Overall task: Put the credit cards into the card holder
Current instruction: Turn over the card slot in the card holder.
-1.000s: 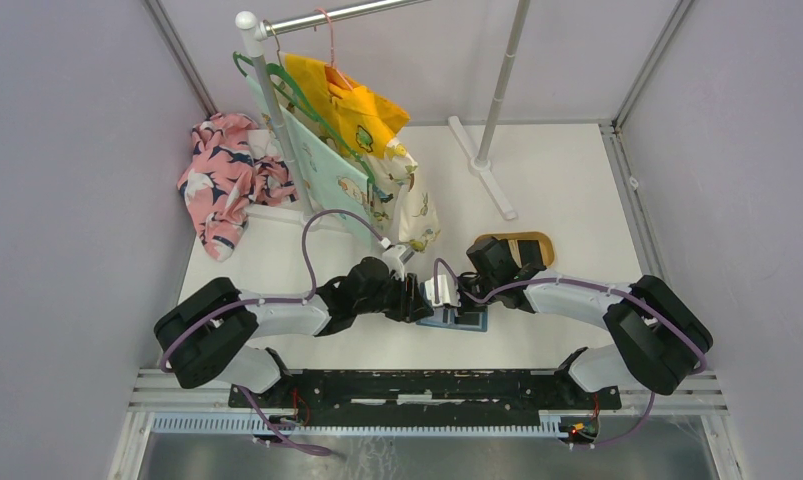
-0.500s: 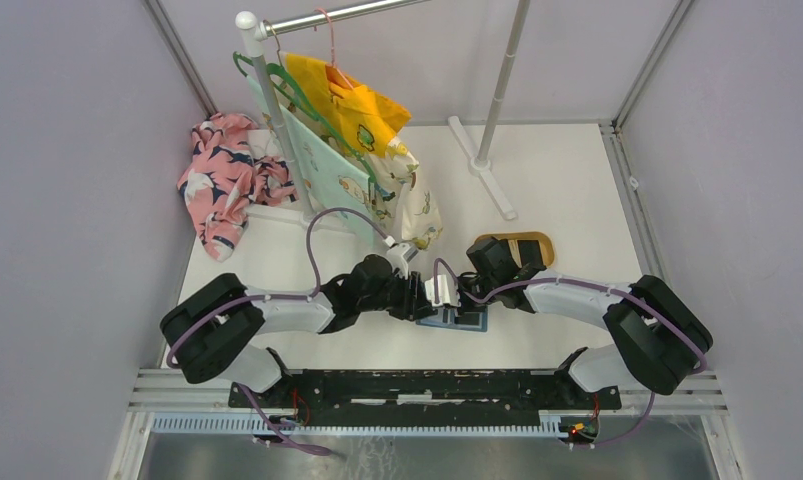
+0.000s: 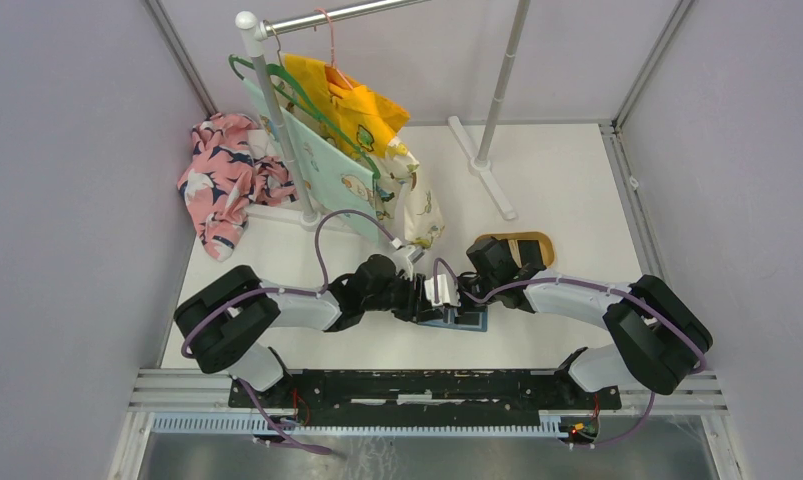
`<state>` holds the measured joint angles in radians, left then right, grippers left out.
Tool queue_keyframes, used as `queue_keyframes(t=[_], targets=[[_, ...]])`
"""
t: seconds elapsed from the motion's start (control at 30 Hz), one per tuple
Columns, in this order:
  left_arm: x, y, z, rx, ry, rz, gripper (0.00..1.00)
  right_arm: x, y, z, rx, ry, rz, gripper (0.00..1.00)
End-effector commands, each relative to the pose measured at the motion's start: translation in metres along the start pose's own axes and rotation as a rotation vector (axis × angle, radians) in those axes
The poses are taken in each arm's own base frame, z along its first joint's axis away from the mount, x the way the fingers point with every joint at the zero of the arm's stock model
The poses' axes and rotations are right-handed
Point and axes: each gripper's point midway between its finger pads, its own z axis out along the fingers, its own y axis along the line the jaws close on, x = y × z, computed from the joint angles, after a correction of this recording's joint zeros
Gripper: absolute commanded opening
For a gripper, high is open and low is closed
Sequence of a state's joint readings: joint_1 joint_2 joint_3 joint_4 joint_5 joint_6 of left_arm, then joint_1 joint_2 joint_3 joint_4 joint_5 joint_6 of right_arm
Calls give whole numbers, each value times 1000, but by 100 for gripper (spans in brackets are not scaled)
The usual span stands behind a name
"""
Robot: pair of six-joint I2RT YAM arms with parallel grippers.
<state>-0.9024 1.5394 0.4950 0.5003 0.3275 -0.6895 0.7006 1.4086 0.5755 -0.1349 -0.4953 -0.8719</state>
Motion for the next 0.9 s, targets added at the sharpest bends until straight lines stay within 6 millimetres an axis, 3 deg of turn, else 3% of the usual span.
queue_keyframes(t=[0.0, 0.37, 0.6, 0.87], targets=[[-22, -27, 3, 107, -52, -7, 46, 2, -3, 0, 6, 25, 18, 4], [-25, -32, 4, 125, -51, -3, 46, -14, -14, -21, 30, -57, 29, 22], [-28, -40, 5, 158, -54, 2, 47, -20, -19, -38, 36, -115, 43, 24], [-25, -57, 12, 215, -32, 26, 52, -19, -44, -77, 135, -201, 105, 26]])
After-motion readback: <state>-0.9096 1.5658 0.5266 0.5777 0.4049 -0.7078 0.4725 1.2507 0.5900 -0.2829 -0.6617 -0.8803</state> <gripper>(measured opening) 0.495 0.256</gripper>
